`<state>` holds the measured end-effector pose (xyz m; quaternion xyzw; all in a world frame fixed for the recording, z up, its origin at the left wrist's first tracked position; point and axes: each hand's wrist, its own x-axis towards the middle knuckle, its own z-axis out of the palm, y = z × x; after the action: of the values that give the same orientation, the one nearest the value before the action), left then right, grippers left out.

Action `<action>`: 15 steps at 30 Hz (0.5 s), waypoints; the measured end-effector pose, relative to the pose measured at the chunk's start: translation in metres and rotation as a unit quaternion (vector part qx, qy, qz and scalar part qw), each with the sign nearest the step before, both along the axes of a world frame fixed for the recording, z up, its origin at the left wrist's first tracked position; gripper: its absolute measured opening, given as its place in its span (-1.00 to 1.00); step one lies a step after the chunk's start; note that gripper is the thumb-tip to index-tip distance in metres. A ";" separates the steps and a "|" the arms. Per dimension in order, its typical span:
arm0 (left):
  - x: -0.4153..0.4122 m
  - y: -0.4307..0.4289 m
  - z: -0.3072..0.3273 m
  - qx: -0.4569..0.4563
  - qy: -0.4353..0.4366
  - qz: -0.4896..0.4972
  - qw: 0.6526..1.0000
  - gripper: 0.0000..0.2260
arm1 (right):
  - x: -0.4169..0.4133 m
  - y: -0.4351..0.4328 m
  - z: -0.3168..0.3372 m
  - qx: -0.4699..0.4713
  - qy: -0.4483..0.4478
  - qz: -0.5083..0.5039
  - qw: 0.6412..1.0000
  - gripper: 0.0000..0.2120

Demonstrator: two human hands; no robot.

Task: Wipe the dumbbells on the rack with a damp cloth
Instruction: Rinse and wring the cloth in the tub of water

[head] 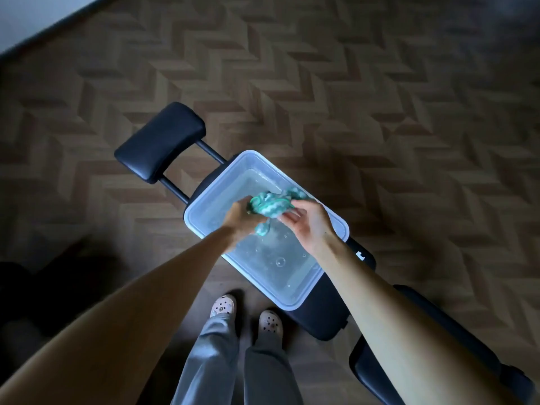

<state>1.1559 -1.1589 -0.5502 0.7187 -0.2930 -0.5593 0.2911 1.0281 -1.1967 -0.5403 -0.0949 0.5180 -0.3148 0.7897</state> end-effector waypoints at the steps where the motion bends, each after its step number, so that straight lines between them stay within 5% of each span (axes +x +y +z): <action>1: 0.001 -0.001 -0.001 -0.003 0.007 0.028 1.000 -0.70 | -0.001 0.000 -0.005 0.013 0.026 -0.008 1.000 -0.80; 4: 0.002 0.001 0.002 -0.026 0.066 0.063 0.995 -0.64 | 0.000 0.003 -0.016 0.076 0.108 0.015 0.991 -0.65; 6: 0.001 -0.002 0.006 -0.021 0.107 0.067 0.992 -0.62 | 0.006 0.004 -0.017 0.102 0.172 0.077 0.977 -0.73; 12: -0.005 -0.008 0.008 0.037 0.207 0.129 0.969 -0.72 | 0.016 0.000 -0.026 0.072 0.117 0.112 0.984 -0.53; 15: -0.017 -0.013 0.003 0.083 0.210 0.148 0.963 -0.70 | 0.021 0.003 -0.038 0.010 0.216 0.190 0.958 -0.54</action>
<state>1.1390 -1.1722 -0.5468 0.6420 -0.0677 -0.6709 0.3648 1.0490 -1.1937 -0.5780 -0.2493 0.6517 -0.1262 0.7052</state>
